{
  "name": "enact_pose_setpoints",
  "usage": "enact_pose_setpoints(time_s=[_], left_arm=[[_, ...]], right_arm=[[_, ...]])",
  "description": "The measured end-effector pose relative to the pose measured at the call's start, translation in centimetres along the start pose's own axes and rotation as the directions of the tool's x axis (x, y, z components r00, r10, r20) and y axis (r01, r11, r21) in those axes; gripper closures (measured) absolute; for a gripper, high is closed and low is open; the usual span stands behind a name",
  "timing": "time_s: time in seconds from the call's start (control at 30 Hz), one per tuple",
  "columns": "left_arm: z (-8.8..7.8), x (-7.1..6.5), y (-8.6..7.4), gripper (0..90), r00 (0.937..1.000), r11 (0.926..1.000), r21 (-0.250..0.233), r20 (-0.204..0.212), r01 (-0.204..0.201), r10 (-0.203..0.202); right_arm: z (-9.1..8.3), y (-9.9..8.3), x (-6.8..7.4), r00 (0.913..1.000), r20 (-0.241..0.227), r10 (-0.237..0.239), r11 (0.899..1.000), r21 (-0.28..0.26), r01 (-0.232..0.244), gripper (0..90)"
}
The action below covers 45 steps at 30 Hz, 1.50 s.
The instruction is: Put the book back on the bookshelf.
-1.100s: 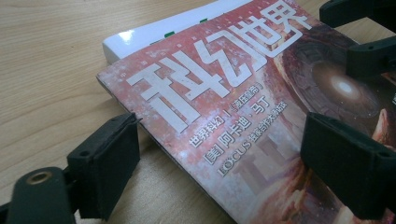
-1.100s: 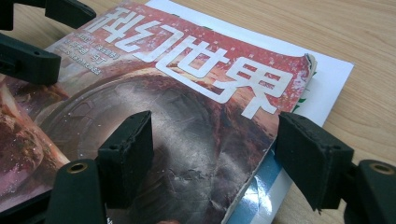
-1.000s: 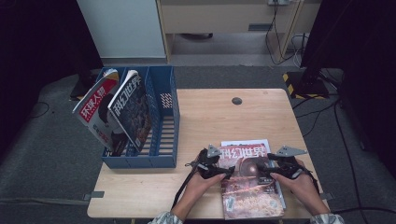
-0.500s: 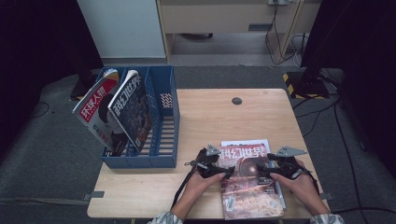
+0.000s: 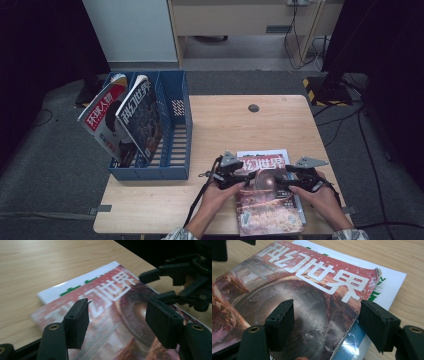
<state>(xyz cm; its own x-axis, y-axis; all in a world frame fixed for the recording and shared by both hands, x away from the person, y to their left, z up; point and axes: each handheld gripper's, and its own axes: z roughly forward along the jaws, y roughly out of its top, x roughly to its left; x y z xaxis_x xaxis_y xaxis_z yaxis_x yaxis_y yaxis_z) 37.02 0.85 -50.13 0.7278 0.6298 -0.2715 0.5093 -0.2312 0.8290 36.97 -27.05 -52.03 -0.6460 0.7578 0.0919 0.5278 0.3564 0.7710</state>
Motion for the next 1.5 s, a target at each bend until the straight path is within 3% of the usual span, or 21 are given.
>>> enact_pose_setpoints(time_s=[0.1, 0.27, 0.47, 0.6, 0.77, 0.9, 1.1, 1.2, 1.33, 1.5], left_arm=[[0.1, -0.6, 0.4, 31.0, 0.9982, 0.9993, 0.02, -0.05, -0.033, 0.034], [-0.1, 0.8, -0.1, 26.0, 0.9954, 0.9997, 0.023, -0.096, 0.004, -0.002], [-0.3, 1.7, -0.7, 22.9, 0.9913, 0.9989, 0.03, -0.127, 0.037, -0.033], [-0.4, 2.1, -1.3, 19.9, 0.9889, 0.9979, 0.062, -0.148, 0.017, -0.008], [-0.5, 2.3, -2.0, 17.2, 0.9866, 0.9968, 0.077, -0.163, 0.02, -0.007], [-0.4, 2.3, -2.7, 15.2, 0.9881, 0.993, 0.116, -0.154, 0.025, -0.007], [-0.2, 2.3, -3.2, 9.9, 0.9892, 0.9918, 0.108, -0.137, 0.068, -0.053], [0.0, 2.5, -3.3, 10.3, 0.9914, 0.9906, 0.103, -0.105, 0.089, -0.078], [0.4, 2.0, -3.3, 11.0, 0.9953, 0.9916, 0.112, -0.079, 0.064, -0.055], [0.5, 1.8, -3.3, 10.1, 0.9947, 0.9919, 0.108, -0.084, 0.068, -0.059]], right_arm=[[0.0, 0.0, 0.0, 1.0, 0.0, -0.003, 1.0, 0.001, 0.003, 28.9], [0.0, 0.0, 0.0, 1.0, 0.0, -0.002, 1.0, -0.002, 0.002, 28.9], [0.0, 0.0, 0.1, 1.0, 0.0, 0.0, 1.0, 0.0, 0.0, 28.9], [0.0, 0.0, 0.1, 1.0, -0.001, 0.002, 1.0, 0.003, -0.002, 28.1], [-0.2, 0.2, 0.1, 0.9999, -0.009, 0.006, 1.0, 0.023, -0.006, 25.8], [-0.2, 0.2, 0.1, 0.9998, -0.015, 0.009, 1.0, 0.024, -0.008, 24.4], [-0.3, 0.1, 0.1, 0.9996, -0.024, 0.017, 0.999, 0.029, -0.016, 23.0], [-0.3, 0.1, 0.1, 0.9996, -0.024, 0.013, 0.999, 0.03, -0.013, 22.7], [-0.3, 0.2, 0.0, 0.9996, -0.024, 0.016, 0.999, 0.032, -0.015, 22.2], [-0.4, 0.2, -0.1, 0.9995, -0.021, 0.023, 0.999, 0.025, -0.023, 21.7]])
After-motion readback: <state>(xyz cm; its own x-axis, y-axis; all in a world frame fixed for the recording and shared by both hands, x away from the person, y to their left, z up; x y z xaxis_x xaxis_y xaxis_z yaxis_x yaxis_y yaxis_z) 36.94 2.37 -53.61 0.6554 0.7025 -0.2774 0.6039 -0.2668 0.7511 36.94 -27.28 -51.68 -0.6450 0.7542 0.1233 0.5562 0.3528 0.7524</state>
